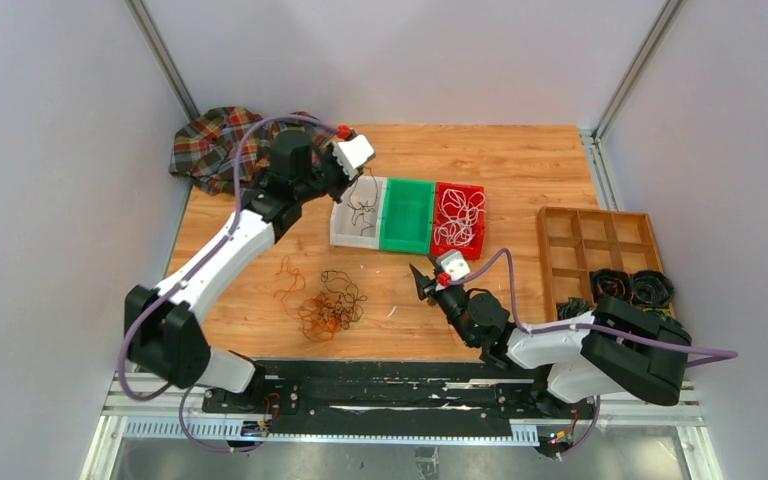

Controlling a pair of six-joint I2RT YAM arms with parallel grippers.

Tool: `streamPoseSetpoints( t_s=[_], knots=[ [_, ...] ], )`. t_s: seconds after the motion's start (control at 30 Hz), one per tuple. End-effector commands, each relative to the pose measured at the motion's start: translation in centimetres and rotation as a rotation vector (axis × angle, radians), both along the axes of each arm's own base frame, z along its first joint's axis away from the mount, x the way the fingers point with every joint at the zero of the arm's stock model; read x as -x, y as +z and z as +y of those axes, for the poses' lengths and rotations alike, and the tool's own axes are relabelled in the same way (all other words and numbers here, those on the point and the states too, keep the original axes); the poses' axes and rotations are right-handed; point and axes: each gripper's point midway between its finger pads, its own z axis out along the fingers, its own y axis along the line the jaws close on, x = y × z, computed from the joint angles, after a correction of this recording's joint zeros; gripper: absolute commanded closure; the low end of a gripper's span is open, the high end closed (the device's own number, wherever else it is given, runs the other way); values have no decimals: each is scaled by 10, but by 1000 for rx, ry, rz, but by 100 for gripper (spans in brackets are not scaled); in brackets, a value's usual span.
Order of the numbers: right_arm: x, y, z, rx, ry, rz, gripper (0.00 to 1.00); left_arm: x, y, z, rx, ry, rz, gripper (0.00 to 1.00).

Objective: Untangle the cables
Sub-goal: Place the cable in the bin.

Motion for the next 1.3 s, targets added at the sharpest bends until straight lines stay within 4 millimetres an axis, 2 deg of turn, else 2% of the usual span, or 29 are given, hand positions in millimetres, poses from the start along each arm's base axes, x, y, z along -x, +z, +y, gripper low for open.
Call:
streamPoseSetpoints(
  t_s=[0.0, 0.17, 0.4, 0.57, 0.67, 0.8, 0.83, 0.93, 1.03, 1.07, 1.1, 1.17, 1.27],
  knots=[
    [-3, 6, -8, -34, -25, -30, 55, -35, -26, -7, -77, 34, 9, 100],
    [-3, 7, -11, -46, -34, -41, 56, -71, -64, -13, -176, 55, -2, 99],
    [-4, 7, -14, -62, -45, -48, 57, -102, -122, -9, -364, 64, -15, 99],
    [-5, 7, -15, -70, -47, -50, 58, -107, -150, -4, -441, 57, -8, 100],
    [-5, 7, -14, -73, -46, -51, 58, -101, -166, -2, -464, 47, 32, 100],
    [-5, 7, -14, -77, -44, -53, 59, -101, -175, 3, -501, 60, 56, 97],
    [-5, 7, -14, -78, -46, -53, 59, -101, -177, 4, -515, 59, 68, 92],
    [-6, 7, -15, -78, -50, -54, 59, -98, -173, 4, -529, 39, 112, 55],
    [-6, 7, -16, -82, -52, -58, 60, -86, -170, 3, -531, 4, 183, 42],
    [-6, 8, -16, -84, -52, -59, 60, -82, -169, 3, -528, 2, 200, 31],
    [-6, 8, -17, -85, -53, -60, 60, -79, -165, 4, -523, -6, 215, 24],
    [-5, 8, -17, -85, -52, -59, 61, -72, -153, 5, -504, -12, 240, 17],
    [-5, 8, -17, -85, -46, -62, 61, -61, -125, 5, -456, -22, 274, 1]
  ],
)
